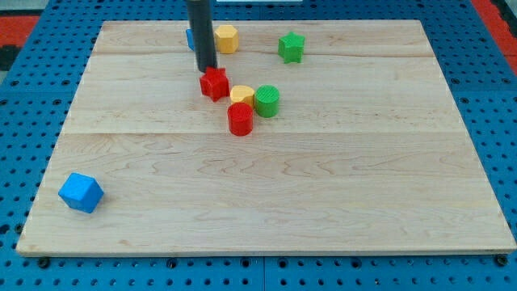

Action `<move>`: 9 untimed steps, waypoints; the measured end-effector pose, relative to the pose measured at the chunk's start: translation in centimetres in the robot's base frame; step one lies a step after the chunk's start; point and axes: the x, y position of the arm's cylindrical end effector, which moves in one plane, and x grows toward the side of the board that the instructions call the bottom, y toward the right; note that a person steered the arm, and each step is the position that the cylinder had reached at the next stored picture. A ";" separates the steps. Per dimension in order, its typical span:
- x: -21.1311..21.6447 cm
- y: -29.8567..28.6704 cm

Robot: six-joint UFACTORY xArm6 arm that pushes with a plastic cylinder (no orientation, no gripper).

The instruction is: Push the green star above the green circle

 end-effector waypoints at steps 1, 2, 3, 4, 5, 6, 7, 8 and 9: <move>1.0 1.2; -3.6 5.7; -3.6 12.9; -3.1 14.2; -3.4 22.3; -9.9 20.9; -9.9 13.3; -2.4 7.9; 0.5 6.5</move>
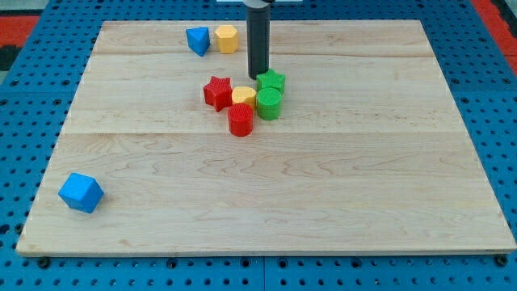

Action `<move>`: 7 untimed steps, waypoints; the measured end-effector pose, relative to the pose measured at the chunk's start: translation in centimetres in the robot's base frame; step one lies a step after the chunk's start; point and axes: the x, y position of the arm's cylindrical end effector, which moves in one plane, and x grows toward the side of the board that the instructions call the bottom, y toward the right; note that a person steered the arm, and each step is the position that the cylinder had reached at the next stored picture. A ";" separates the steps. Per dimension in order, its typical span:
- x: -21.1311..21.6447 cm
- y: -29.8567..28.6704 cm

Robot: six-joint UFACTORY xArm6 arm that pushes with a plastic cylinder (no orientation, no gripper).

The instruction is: Push the green star above the green circle

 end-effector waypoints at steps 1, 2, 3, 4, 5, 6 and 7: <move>0.0 0.0; 0.0 0.0; 0.0 0.0; 0.0 0.0; -0.1 0.7; -0.1 0.3; -1.4 1.0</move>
